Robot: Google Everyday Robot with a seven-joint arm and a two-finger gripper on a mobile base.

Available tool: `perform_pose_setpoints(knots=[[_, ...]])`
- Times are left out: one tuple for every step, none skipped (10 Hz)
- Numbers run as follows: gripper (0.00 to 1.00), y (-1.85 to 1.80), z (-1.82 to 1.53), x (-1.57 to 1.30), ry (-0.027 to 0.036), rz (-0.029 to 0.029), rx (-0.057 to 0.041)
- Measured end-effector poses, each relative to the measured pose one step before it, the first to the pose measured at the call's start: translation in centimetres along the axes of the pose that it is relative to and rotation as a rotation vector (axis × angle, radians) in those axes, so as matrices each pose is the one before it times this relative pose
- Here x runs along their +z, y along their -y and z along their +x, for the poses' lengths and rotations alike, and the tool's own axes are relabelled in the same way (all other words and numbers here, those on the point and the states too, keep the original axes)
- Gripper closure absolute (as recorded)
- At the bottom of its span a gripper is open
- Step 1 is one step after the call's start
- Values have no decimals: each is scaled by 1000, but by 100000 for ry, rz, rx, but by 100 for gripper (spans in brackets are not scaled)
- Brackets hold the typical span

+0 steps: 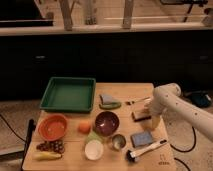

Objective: Place eraser in red bowl

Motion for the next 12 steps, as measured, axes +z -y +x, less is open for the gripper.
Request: perform_pose_setpoints(knots=[[20,86,-48,17,-74,3,-775],[20,-45,131,42,-145,-161,-491],[20,-37,85,-27,-56,-75,-288],[20,-32,45,20,-99,-137,-574],[20,58,-5,-20,-60,60,-441],[20,-10,33,51,-55,-55,-591],[20,3,31,-5,-103,8,-560],[20,-29,73,3,-181,-46,-605],[20,17,88,-19,-101,62,-390],[20,9,70,-25,12,60,-243],[20,16,21,24,112,-19,-530],[20,-20,58,-15,-35,-77,-333]])
